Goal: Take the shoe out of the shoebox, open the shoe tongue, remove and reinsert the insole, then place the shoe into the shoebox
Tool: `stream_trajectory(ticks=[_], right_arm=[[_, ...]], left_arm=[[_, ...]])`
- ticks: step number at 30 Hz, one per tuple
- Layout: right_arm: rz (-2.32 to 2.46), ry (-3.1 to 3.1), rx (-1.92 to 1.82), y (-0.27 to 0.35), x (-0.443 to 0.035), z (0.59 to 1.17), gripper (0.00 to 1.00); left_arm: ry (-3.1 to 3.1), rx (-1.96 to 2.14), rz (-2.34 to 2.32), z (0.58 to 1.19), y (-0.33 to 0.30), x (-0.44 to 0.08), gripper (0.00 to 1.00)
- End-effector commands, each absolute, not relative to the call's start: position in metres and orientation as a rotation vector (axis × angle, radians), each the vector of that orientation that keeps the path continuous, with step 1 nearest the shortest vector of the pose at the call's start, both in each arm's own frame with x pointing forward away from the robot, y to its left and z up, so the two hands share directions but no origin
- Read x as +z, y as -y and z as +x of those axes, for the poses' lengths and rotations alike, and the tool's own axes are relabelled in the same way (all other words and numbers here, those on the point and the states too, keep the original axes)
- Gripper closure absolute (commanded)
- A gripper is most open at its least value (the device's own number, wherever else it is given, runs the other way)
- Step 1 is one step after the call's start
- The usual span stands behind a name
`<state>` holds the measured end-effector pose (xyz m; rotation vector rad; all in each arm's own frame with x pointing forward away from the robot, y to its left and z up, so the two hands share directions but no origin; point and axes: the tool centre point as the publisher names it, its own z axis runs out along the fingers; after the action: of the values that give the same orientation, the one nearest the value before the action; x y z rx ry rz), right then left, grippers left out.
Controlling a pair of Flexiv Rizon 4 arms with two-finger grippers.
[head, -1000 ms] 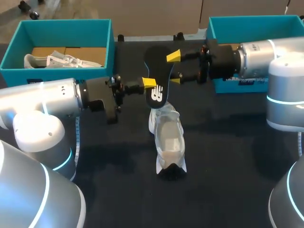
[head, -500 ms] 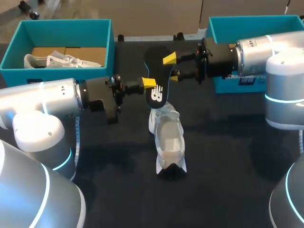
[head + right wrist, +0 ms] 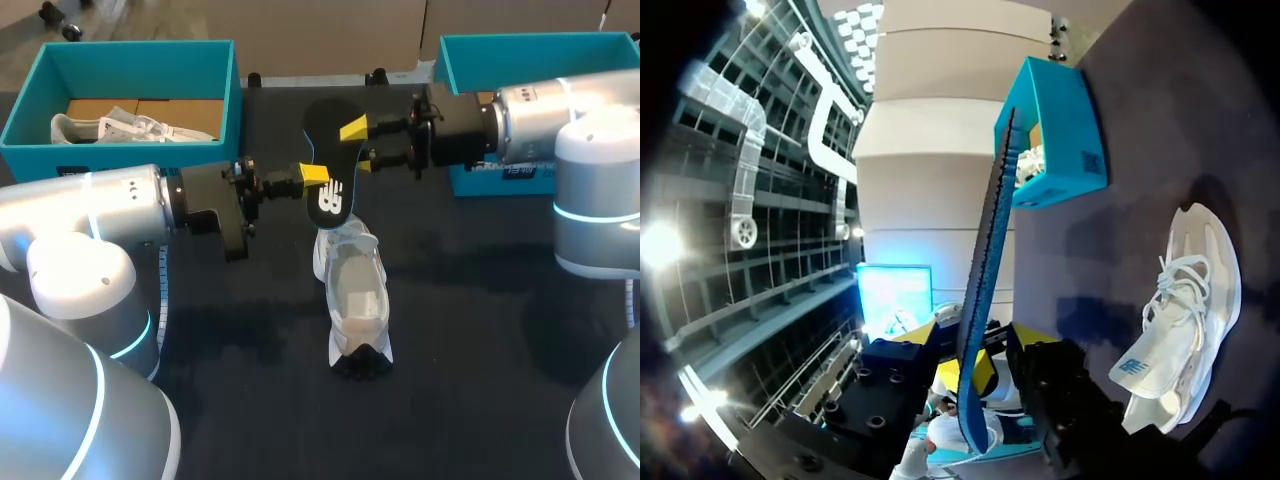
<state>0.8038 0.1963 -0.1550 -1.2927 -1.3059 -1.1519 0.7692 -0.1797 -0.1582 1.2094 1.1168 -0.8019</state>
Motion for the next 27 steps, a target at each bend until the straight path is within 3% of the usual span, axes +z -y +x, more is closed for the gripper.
stream_trajectory(ticks=[1,6,11,14,25,27], right_arm=[[-1.301,1.310,-1.154,-0.1993,-0.1519,0.8019,0.61],[-1.302,1.311,-1.159,-0.2000,-0.1509,0.8015,0.63],[-1.302,1.314,-1.164,-0.2002,-0.1495,0.8015,0.71],[-1.298,1.313,-1.166,-0.2004,-0.1501,0.8021,0.98],[-1.286,1.310,-1.168,-0.2014,-0.1513,0.8025,1.00],[-1.284,1.311,-1.169,-0.2015,-0.1514,0.8024,1.00]], left_arm=[[-1.117,-0.799,1.207,0.7692,0.1813,-0.1588,1.00],[-1.117,-0.799,1.207,0.7692,0.1813,-0.1588,1.00],[-1.117,-0.799,1.207,0.7692,0.1813,-0.1588,1.00],[-1.117,-0.799,1.207,0.7692,0.1813,-0.1588,1.00],[-1.117,-0.799,1.207,0.7692,0.1813,-0.1588,1.00],[-1.117,-0.799,1.207,0.7692,0.1813,-0.1588,0.38]])
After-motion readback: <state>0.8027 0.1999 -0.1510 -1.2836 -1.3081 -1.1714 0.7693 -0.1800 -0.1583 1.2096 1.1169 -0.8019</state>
